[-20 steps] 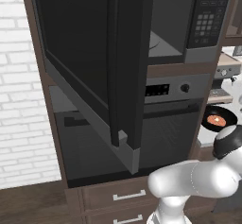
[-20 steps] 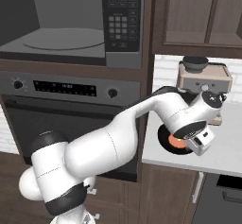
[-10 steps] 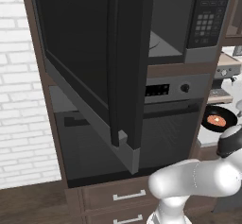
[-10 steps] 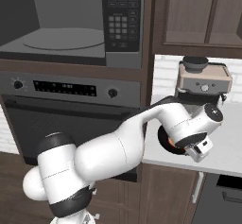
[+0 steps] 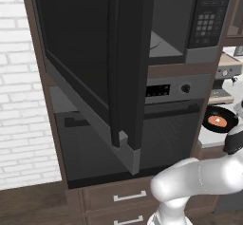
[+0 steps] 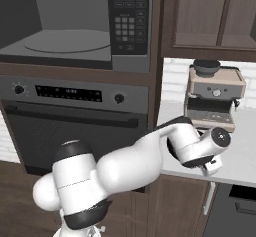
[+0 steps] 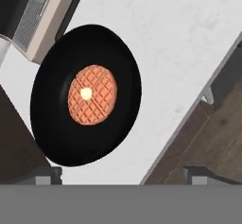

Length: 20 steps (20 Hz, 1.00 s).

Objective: Open the microwave, place the bowl with waffle inside the microwave, then close the microwave door and turn it on.

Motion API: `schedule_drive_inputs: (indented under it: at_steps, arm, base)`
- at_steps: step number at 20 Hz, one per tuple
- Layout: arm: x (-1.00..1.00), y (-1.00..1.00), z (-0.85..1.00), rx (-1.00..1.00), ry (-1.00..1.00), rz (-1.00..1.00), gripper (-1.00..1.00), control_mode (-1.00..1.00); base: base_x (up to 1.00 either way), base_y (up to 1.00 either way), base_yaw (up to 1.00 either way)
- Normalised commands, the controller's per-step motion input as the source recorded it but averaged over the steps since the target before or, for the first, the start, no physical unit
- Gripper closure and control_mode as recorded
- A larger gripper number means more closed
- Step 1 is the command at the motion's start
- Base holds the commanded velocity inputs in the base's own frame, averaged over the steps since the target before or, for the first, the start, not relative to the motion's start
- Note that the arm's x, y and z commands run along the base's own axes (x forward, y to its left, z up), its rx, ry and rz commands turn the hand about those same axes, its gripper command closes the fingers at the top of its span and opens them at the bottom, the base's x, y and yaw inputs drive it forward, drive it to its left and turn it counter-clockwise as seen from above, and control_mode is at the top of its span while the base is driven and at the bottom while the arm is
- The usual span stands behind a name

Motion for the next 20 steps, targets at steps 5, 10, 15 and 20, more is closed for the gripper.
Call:
schedule_drive_inputs:
  at_steps: [5, 10, 15, 20]
  arm:
    - [0.47, -0.16, -0.12, 0.00, 0.08, -0.08, -1.00, -1.00]
    - [0.35, -0.23, -0.17, 0.01, 0.13, 0.00, -1.00, -1.00]
    - [0.22, -0.27, -0.28, 0.04, 0.07, 0.00, -1.00, -1.00]
    - [0.10, -0.32, -0.31, 0.04, 0.05, 0.00, -1.00, -1.00]
  base:
    - [0.00, 0.00, 0.00]
    - [0.00, 0.00, 0.00]
    - [0.00, 0.00, 0.00]
    - [0.00, 0.00, 0.00]
